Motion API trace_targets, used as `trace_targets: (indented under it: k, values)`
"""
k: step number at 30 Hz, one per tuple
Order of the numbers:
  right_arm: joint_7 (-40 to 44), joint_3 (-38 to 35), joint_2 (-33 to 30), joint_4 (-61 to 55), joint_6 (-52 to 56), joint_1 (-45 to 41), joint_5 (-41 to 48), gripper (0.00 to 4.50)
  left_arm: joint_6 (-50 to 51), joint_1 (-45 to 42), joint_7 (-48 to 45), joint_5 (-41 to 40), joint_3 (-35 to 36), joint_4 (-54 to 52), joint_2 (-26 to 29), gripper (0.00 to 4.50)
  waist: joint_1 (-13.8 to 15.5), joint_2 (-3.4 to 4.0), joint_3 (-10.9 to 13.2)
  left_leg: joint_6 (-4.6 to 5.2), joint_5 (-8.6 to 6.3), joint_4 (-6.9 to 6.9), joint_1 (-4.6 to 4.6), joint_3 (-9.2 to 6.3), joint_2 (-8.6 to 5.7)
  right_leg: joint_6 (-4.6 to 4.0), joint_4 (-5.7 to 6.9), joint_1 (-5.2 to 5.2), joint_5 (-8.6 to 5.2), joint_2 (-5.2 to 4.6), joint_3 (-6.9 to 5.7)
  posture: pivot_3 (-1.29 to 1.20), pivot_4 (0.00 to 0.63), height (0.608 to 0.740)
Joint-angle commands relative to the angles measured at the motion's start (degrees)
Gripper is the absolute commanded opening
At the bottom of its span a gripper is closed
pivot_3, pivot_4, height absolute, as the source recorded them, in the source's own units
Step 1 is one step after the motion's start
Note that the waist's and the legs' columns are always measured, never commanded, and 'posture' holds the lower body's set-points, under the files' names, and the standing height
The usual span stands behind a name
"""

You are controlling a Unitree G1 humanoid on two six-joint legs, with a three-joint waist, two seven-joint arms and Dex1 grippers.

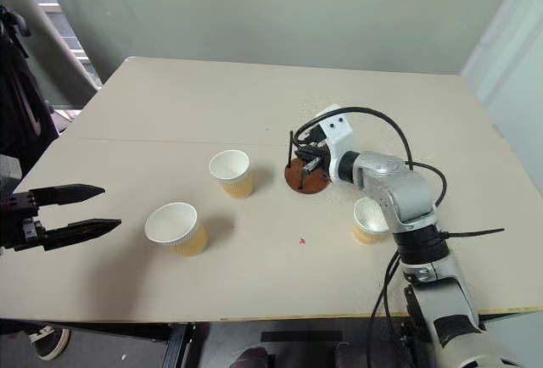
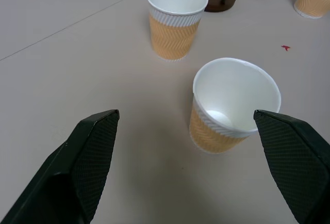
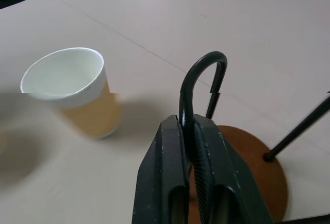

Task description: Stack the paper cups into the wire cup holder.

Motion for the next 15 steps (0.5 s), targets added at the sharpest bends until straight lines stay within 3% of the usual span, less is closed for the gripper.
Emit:
trace_targets:
  k: [1, 8, 15]
  values:
    - [8.4, 0.0, -3.7, -6.3, -0.7, 0.1, 3.9, 0.01, -0.2, -1.0, -0.2, -0.5, 1.5, -0.3, 1.0, 4.5, 0.0, -0.01, 0.0, -0.01, 0.01, 0.0, -0.02, 0.02, 0.0, 0.0, 0.0, 0.01, 0.0, 0.0, 0.0, 0.0, 0.15, 0.74]
    - [33.1, 3.9, -17.5, -15.7, -8.0, 4.2, 9.4, 0.01, -0.8, -3.9, -0.4, -0.1, -1.4, 1.4, 1.4, 4.5, 0.1, -0.04, 0.0, -0.08, 0.04, 0.01, -0.01, 0.2, -0.05, -0.05, -0.01, 0.07, -0.03, 0.06, -0.01, 0.0, 0.15, 0.74]
    - [46.4, 9.9, -22.2, -14.7, -21.1, 4.8, 4.5, 0.01, -0.3, -4.6, -1.0, -0.4, -2.0, 0.8, 1.4, 4.5, -0.5, -0.07, 0.0, -0.1, 0.05, 0.06, 0.1, 0.2, 0.03, -0.05, 0.06, 0.13, -0.02, 0.17, 0.01, 0.0, 0.15, 0.74]
